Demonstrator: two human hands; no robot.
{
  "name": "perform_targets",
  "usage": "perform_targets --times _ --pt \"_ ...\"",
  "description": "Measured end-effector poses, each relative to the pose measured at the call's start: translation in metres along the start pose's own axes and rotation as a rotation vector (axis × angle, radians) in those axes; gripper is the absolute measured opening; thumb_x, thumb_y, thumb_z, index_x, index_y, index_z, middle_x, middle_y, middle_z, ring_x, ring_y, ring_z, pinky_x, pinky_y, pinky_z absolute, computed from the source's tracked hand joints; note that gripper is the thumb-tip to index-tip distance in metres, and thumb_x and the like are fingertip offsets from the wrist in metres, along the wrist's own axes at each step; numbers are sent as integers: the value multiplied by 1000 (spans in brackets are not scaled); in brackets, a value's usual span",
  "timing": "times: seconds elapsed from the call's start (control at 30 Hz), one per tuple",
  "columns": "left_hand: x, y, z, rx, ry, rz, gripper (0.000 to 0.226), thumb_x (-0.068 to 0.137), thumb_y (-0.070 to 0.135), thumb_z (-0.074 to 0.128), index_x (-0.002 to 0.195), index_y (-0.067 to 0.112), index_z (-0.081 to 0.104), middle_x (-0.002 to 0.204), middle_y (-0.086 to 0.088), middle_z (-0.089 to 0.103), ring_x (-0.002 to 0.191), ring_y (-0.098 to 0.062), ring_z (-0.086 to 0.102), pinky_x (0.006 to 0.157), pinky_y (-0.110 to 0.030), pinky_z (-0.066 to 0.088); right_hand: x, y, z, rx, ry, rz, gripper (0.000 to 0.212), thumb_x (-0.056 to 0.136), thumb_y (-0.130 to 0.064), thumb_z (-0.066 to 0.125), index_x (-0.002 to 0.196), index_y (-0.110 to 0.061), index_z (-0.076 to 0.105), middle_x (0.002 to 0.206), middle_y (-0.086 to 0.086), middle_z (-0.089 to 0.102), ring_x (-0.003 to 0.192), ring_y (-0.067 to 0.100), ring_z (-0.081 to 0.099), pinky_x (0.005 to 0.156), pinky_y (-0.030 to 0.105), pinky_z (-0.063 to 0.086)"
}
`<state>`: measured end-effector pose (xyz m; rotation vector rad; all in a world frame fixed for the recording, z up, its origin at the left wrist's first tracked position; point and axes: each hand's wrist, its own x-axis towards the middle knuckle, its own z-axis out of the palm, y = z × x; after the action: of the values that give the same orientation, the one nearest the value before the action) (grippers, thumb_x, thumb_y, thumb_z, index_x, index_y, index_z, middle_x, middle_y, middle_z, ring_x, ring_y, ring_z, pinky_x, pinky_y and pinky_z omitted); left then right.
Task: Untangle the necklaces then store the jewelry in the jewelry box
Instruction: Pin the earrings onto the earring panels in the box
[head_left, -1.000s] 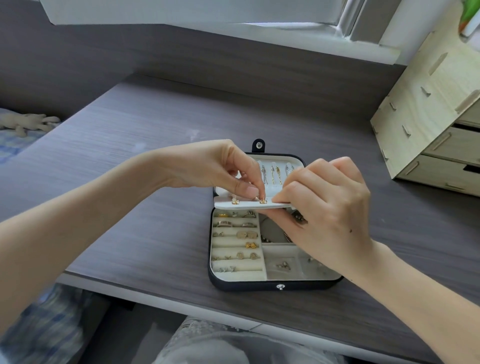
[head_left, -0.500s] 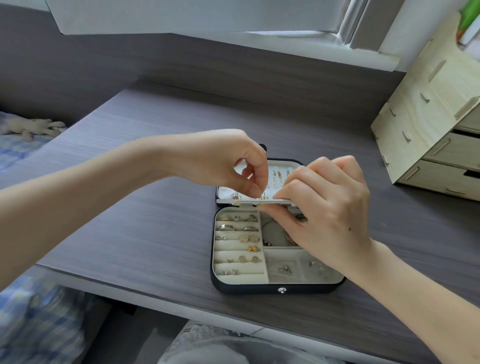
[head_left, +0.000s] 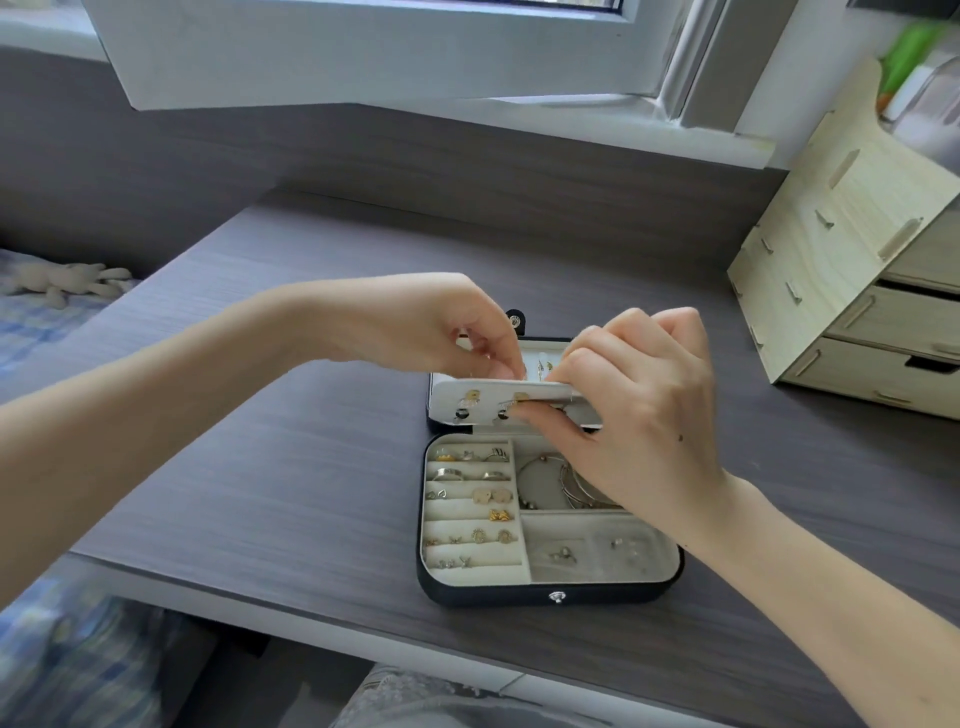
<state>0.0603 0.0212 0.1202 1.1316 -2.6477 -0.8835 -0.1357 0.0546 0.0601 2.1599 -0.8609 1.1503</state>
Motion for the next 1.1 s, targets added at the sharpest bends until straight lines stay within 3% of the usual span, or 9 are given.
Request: perform_targets --times 0.07,0.17,0.27,0.37,0.5,0.63,0.8,0.97,1.1 --pt "-8 -1 -4 -157 89 -6 14 94 32 54 89 34 67 83 21 66 76 2 55 70 -12 42 5 2 2 -2 -19 19 40 79 -44 71 60 -11 60 63 -3 62 61 22 53 68 34 28" --pt "-21 -1 -6 -322 191 -41 33 89 53 43 93 32 67 92 12 70 90 -3 62 85 -26 48 12 5 4 5 -60 51 38 75 -48 72 65 -12 63 67 -4 63 64 22 54 71 35 28" --pt "-21 1 0 -287 249 -28 33 80 62 52 89 32 66 89 11 68 84 -5 62 73 -22 48 20 8 10 -24 -117 89 39 72 -54 72 74 -15 67 73 -6 64 70 22 55 74 37 28" --pt "-13 -1 6 -218 362 -28 20 76 42 75 85 29 62 83 9 65 74 -9 58 65 -23 47 25 13 10 -29 -156 126 44 73 -59 68 87 -18 69 84 -7 67 82 22 59 80 37 28" --pt "-2 -4 12 -130 452 -76 26 74 19 78 82 28 55 81 9 61 69 -6 53 58 -22 43 15 38 -13 4 -149 310 38 84 -51 58 102 -19 68 102 -6 67 98 19 58 87 34 28" --pt "4 -5 18 -183 519 -109 31 75 15 76 77 33 50 81 9 64 66 -6 55 55 -19 43 -17 85 -33 -92 -353 573 15 88 -28 58 90 -21 71 95 -5 70 92 24 59 81 32 26" --pt "9 -4 19 -264 543 -127 28 77 7 73 84 27 54 86 3 66 79 -20 63 64 -36 52 -54 111 -36 -72 -753 683 15 85 -13 65 95 -19 74 93 1 72 93 27 60 87 40 41" --pt "10 -6 23 -239 585 -121 30 78 6 70 84 32 55 83 12 62 69 -3 58 58 -23 48 -64 112 -28 -53 -774 639 12 79 -8 70 88 -15 74 82 4 69 84 29 58 81 39 44" --pt "11 -7 26 -262 619 -69 25 79 18 70 99 28 59 96 8 61 87 -7 58 66 -27 51 -63 113 -30 -22 -756 680 9 80 -5 68 82 -13 72 82 4 69 83 24 57 73 30 37"
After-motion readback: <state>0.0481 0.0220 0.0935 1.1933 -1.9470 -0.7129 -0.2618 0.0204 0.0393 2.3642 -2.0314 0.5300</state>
